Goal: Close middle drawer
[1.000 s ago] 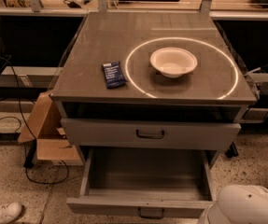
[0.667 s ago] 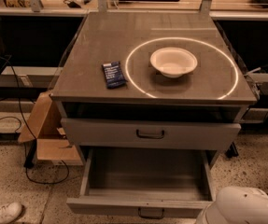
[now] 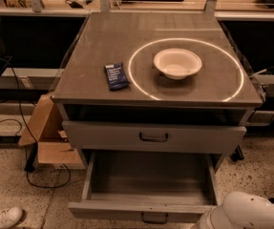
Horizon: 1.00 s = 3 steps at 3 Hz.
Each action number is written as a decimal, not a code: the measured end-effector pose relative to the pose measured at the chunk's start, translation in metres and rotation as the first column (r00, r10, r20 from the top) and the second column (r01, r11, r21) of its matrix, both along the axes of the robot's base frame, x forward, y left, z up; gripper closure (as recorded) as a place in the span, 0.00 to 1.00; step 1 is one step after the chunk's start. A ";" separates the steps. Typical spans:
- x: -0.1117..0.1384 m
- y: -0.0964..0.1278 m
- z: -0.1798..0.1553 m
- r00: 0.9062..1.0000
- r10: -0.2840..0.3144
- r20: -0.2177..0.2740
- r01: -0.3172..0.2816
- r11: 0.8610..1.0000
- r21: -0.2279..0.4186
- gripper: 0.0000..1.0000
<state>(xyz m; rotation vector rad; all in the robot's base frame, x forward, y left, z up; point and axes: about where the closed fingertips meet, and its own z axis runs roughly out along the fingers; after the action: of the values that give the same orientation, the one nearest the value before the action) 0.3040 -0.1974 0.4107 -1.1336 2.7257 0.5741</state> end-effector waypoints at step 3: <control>0.000 0.000 -0.001 1.000 -0.001 -0.001 0.001 1.000 0.002 0.27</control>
Offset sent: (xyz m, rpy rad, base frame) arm 0.0002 0.0004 -0.0012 0.0020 0.0009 -0.0007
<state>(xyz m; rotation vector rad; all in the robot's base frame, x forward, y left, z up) 0.3041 -0.1970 0.4095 -1.1322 2.7256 0.5774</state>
